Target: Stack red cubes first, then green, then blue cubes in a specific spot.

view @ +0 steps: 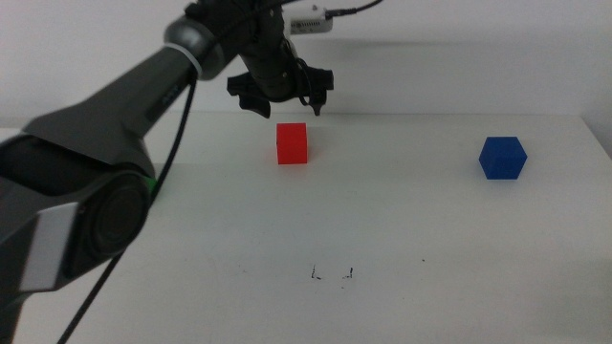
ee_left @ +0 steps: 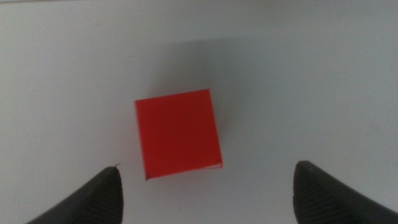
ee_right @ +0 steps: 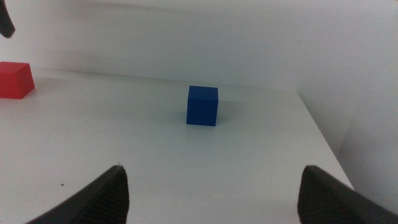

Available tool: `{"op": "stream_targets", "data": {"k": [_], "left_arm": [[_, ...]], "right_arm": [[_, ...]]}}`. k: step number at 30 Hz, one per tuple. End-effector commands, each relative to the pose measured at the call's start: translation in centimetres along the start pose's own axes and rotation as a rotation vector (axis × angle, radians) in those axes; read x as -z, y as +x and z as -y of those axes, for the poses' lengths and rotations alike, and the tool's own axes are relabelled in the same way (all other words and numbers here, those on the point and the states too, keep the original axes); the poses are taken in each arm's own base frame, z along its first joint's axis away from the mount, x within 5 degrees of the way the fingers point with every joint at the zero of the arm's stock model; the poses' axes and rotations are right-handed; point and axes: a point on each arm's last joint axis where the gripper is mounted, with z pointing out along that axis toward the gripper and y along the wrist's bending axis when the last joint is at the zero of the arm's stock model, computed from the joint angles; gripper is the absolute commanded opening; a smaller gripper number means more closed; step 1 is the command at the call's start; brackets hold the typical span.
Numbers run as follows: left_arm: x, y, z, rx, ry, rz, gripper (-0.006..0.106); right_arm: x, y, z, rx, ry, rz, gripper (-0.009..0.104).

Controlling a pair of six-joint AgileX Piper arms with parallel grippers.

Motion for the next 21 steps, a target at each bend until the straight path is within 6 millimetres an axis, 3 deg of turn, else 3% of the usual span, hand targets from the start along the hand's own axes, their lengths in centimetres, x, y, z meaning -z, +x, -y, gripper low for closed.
{"op": "stream_targets", "data": {"k": [1,9,21], "left_arm": [[-0.4,0.0,0.5,0.006,0.013,0.003,0.094],[-3.8,0.5,-0.1,0.041,-0.024,0.005,0.094],[-6.9,0.8,-0.8,0.063,-0.047,0.032,0.093]], "right_arm": [[0.0,0.0,0.0,0.012,0.006,0.009,0.093],[0.0,0.0,0.0,0.012,0.006,0.009,0.093],[0.0,-0.1,0.0,0.012,0.007,0.02,0.093]]}}
